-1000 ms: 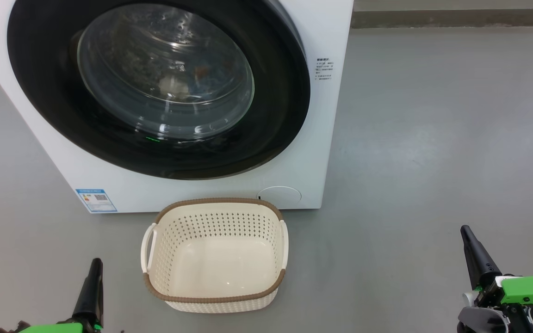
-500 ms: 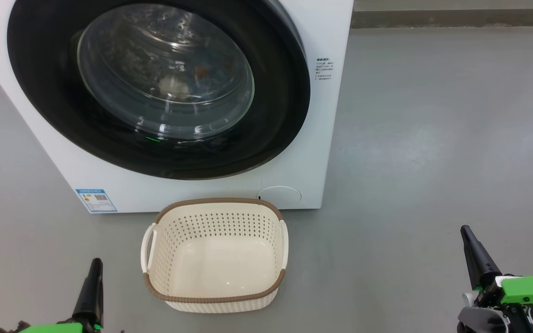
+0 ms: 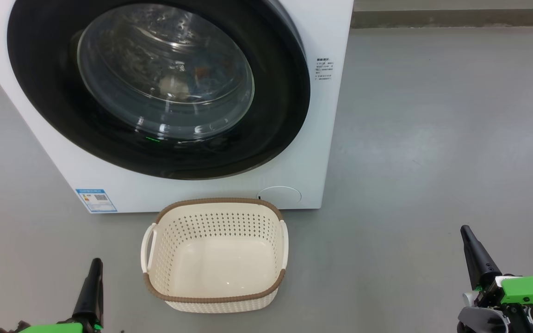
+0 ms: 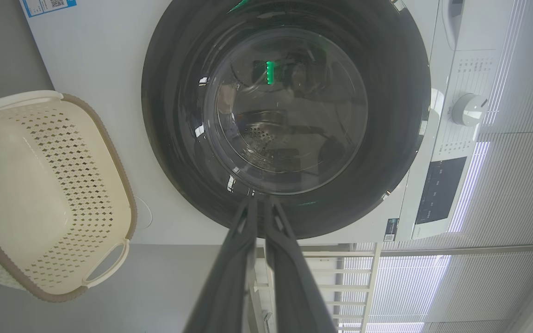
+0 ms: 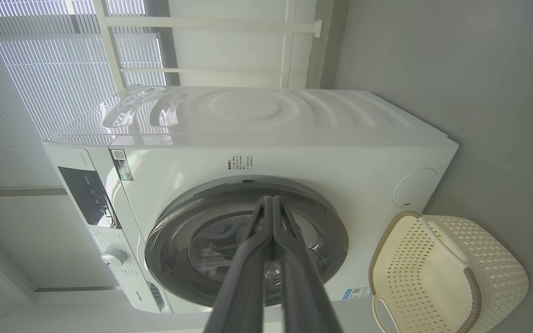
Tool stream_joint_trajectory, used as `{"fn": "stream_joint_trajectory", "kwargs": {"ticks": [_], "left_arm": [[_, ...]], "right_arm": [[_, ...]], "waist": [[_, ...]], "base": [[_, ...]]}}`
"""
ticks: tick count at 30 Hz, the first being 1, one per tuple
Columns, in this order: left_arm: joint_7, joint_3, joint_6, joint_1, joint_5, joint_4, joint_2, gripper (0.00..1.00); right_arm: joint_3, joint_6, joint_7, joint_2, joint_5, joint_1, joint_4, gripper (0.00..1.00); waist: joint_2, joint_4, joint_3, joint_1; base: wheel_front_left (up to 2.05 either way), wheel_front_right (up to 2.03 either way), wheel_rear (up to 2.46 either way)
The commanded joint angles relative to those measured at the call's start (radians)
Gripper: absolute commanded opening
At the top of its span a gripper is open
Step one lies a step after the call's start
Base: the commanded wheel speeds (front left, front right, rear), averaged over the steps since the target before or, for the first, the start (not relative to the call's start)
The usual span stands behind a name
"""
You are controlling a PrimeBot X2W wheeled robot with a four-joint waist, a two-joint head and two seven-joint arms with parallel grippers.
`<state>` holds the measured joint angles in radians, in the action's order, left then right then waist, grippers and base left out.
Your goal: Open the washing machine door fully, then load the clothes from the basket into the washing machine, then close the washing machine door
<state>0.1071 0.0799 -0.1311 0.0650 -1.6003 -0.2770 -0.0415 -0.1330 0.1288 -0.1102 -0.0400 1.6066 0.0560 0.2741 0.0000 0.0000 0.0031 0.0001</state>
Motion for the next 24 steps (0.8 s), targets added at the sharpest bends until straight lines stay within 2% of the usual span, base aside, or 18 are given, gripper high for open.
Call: {"fn": "stream_joint_trajectory", "kwargs": {"ticks": [1,24], "left_arm": [[0.006,0.034,0.000,0.043,-0.008,0.032,-0.009,0.00],[0.006,0.034,0.000,0.043,-0.008,0.032,-0.009,0.00]], "right_arm": [[0.018,0.002,-0.004,-0.010,0.001,0.052,-0.029,0.00],[0.018,0.002,-0.004,-0.010,0.001,0.052,-0.029,0.00]], "waist": [[0.0000,0.000,0.000,0.0000],[0.0000,0.000,0.000,0.0000]], "base": [[0.00,0.00,0.00],[0.00,0.00,0.00]]}}
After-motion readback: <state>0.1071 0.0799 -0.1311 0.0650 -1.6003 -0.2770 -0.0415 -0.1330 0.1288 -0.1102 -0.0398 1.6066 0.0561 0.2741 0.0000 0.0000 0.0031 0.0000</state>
